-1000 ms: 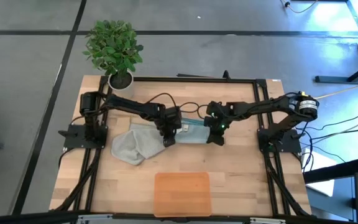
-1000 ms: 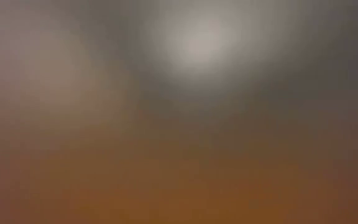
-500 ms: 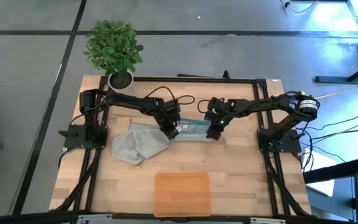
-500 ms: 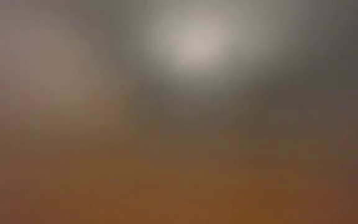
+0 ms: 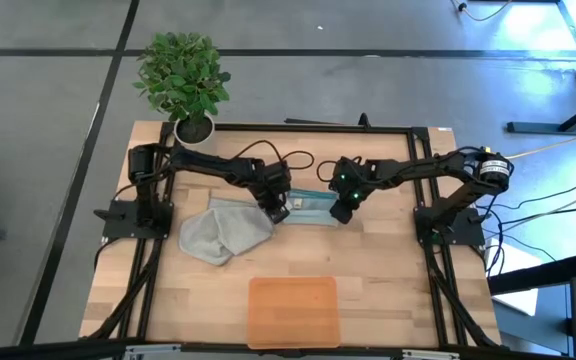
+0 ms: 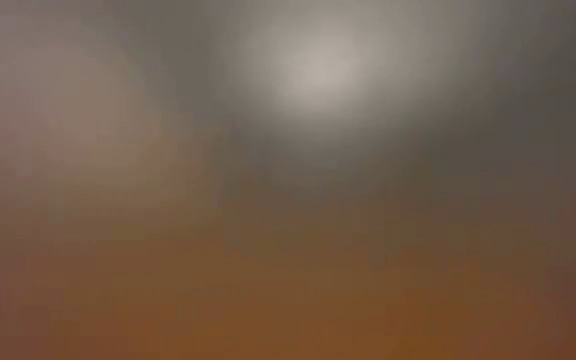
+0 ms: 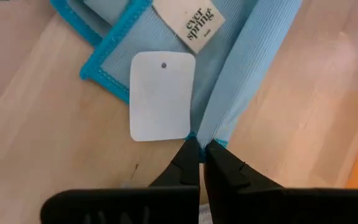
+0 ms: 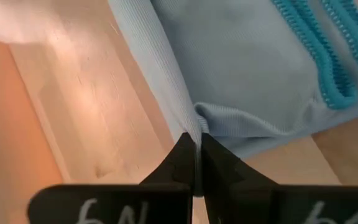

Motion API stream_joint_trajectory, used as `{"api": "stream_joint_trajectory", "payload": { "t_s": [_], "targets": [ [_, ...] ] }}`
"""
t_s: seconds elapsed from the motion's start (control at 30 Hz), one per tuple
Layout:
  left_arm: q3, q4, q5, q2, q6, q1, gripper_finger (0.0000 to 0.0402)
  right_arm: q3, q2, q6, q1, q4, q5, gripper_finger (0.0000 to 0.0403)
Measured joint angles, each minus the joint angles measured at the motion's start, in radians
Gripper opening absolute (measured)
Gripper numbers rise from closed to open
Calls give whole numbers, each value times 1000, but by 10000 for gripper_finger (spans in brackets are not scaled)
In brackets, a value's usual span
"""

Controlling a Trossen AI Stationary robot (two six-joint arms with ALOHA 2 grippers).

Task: Roll microfiber towels into tight, uniform cylinder then place into a basket
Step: Roll the blue towel

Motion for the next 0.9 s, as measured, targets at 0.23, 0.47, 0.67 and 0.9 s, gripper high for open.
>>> {"api": "stream_joint_trajectory", "payload": {
  "t_s": [0.23, 0.47, 0.67, 0.9],
  "targets": [
    [-2, 13, -64, 20, 19, -26, 0, 0, 0, 0, 5, 2, 32, 13],
    [-2, 0, -76, 18, 19, -26, 0, -2, 0, 15, 5, 35, 42, 54],
    [-4, -27, -76, 19, 19, -26, 0, 3, -3, 1, -3, 30, 25, 116],
    [-4, -25, -75, 19, 19, -26, 0, 92, -11, -14, -19, 21, -69, 132]
  ]
}}
